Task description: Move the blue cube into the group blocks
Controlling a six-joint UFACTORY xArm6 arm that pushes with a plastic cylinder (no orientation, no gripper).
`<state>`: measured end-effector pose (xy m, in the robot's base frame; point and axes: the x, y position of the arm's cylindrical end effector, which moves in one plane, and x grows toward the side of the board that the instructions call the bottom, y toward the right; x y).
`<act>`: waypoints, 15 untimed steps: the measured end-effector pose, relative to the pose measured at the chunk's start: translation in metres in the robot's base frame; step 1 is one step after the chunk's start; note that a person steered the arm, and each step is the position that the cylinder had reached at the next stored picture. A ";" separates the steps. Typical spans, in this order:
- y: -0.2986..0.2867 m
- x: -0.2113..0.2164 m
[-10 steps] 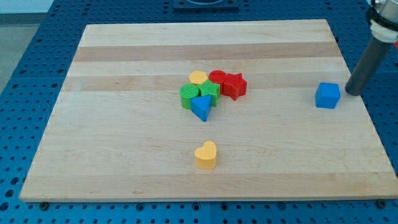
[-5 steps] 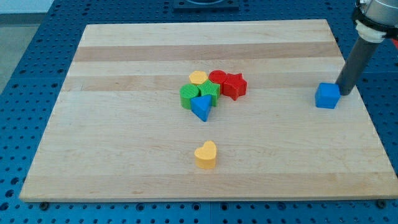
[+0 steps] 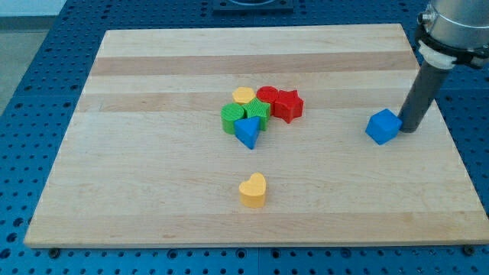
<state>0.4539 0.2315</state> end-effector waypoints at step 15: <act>-0.147 0.010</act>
<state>0.4638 0.0842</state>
